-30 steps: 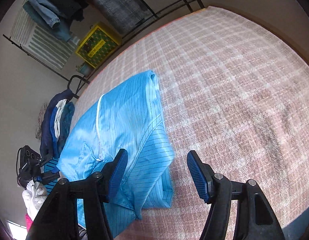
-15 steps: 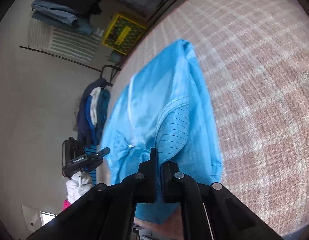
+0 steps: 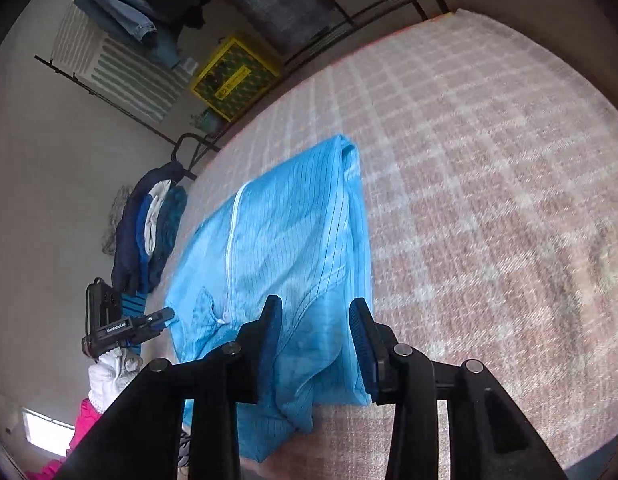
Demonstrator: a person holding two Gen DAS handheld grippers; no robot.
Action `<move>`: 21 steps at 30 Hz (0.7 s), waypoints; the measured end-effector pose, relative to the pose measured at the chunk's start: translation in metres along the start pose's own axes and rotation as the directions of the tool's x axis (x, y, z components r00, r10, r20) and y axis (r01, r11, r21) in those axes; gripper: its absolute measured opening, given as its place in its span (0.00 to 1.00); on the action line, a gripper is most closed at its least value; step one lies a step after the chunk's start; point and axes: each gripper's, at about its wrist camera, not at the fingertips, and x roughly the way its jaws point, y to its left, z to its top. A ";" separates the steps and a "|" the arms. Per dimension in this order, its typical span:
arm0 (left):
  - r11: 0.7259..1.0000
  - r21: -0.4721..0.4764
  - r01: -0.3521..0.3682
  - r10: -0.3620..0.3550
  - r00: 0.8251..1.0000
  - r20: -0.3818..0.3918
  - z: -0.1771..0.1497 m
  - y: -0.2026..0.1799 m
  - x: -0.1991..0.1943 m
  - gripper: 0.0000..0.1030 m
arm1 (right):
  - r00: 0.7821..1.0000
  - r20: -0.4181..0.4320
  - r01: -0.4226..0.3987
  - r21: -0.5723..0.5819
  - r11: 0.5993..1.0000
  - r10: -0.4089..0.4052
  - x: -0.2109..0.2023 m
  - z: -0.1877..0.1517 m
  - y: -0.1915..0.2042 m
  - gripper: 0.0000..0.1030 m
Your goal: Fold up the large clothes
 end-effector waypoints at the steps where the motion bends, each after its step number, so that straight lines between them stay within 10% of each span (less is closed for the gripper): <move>1: 1.000 0.011 -0.010 0.009 1.000 0.022 0.001 -0.003 -0.006 0.35 | 1.000 0.000 -0.011 -0.018 1.000 0.011 -0.001 0.000 0.005 0.31; 5: 0.998 0.069 0.014 -0.019 0.998 0.067 -0.006 -0.026 -0.022 0.35 | 0.999 -0.042 -0.020 -0.186 0.982 0.012 0.005 -0.017 0.043 0.32; 10: 0.977 0.199 0.079 -0.088 0.995 0.037 -0.030 -0.073 -0.020 0.35 | 0.985 -0.119 0.045 -0.519 0.854 -0.125 0.025 -0.061 0.088 0.38; 21: 0.931 0.316 0.181 -0.120 0.972 -0.204 -0.099 -0.126 0.036 0.35 | 0.954 -0.085 0.145 -0.710 0.689 -0.288 0.048 -0.097 0.091 0.33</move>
